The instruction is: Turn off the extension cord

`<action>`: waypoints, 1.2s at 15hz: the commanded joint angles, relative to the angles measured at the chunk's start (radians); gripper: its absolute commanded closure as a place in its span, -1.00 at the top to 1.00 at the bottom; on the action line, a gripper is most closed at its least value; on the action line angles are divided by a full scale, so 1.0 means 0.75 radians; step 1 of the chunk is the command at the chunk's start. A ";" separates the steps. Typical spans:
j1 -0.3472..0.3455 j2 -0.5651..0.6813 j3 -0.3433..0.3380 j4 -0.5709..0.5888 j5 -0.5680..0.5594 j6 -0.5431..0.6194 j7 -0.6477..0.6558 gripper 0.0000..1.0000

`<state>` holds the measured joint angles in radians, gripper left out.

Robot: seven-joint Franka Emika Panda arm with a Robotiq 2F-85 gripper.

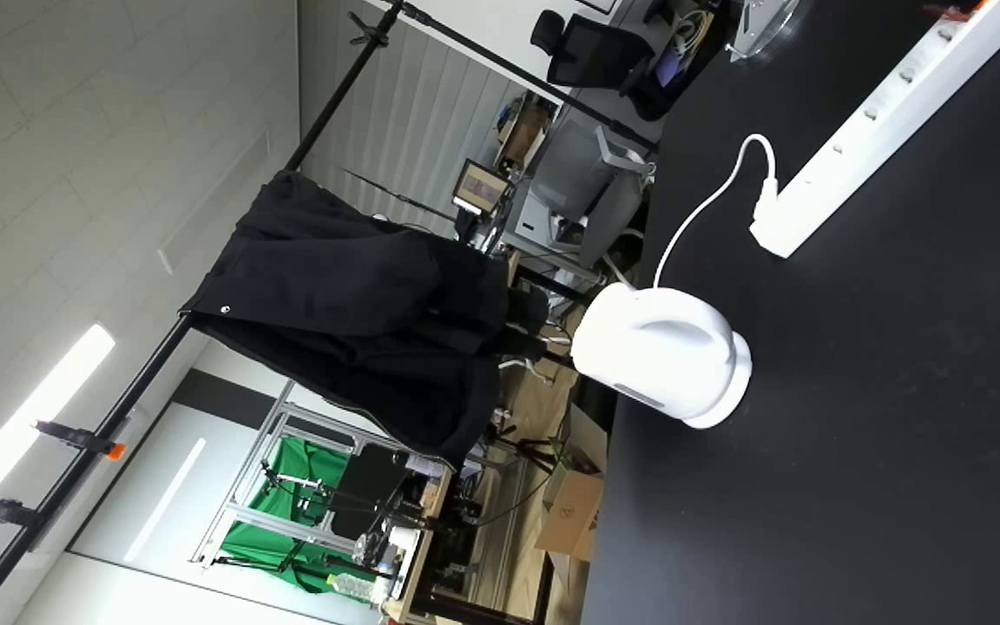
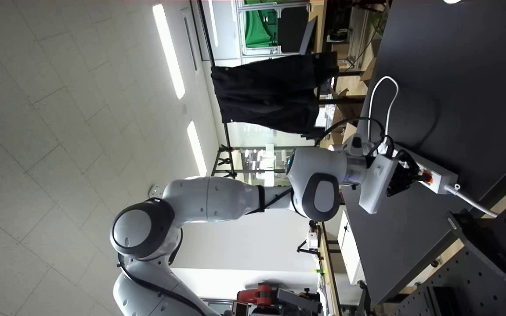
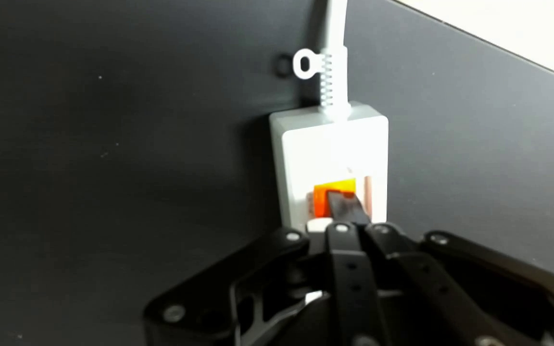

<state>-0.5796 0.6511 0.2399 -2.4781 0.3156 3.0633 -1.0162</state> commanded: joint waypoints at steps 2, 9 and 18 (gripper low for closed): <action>0.165 0.075 -0.137 -0.111 -0.197 0.233 0.275 -1.00; 0.824 0.126 -0.581 -0.206 -0.261 0.539 0.670 -1.00; 1.026 0.052 -0.681 -0.292 -0.321 0.529 0.892 -1.00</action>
<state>0.2167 0.7167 -0.2896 -2.6520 0.1311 3.4642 -0.4197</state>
